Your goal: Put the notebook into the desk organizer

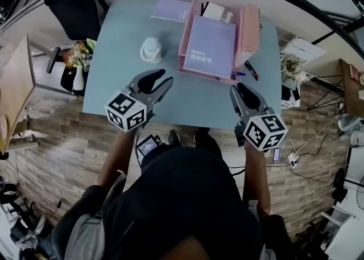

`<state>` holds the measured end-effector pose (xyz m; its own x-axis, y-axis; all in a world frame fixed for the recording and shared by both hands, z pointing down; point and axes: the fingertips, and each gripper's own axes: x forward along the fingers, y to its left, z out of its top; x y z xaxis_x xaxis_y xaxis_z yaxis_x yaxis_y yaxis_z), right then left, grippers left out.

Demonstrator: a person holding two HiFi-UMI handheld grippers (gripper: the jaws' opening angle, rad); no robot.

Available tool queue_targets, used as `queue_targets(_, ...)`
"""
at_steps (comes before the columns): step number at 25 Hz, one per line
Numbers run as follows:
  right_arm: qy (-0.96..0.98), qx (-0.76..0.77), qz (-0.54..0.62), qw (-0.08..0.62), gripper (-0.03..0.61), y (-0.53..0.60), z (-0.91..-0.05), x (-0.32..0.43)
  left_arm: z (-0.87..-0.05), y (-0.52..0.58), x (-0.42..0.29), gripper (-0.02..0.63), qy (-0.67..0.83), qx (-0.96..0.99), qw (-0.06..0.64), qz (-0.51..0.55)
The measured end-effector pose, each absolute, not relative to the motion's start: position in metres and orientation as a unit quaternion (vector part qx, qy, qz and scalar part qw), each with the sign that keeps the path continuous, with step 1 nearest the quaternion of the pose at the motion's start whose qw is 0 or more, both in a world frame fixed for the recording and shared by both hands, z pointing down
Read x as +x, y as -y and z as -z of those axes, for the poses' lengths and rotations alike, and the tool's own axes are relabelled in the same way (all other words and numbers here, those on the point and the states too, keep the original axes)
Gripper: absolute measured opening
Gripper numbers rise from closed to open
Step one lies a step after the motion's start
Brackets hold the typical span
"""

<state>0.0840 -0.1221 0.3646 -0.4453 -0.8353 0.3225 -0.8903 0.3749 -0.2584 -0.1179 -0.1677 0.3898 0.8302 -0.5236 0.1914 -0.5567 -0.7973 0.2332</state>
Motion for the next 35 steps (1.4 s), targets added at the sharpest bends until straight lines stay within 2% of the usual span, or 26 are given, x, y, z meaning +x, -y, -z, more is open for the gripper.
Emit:
queue_targets(16,0.808,0.495,-0.307,0.090,0.132,0.180,-0.444,0.116,-0.448,0.219,-0.085,0.178,0.313,0.918,0.230,-0.074)
queue_targets(24,0.802,0.470,-0.363,0.069,0.169,0.189,-0.475,0.117,-0.478,0.232,-0.069,0.192,0.314,0.904,0.281,-0.069)
queue_targets(26,0.800,0.463,-0.376,0.060,0.175,0.192,-0.480,0.116,-0.485,0.235,-0.064,0.203,0.313,0.901,0.294,-0.066)
queue_targets(29,0.797,0.455,-0.394,0.048,0.190,0.197,-0.487,0.114,-0.492,0.240,-0.059,0.259,0.315,0.894,0.311,-0.060)
queue_targets(35,0.797,0.435,-0.418,0.032,0.193,0.204,-0.495,0.107,-0.504,0.244,-0.046,0.264,0.302,0.889,0.339,-0.058)
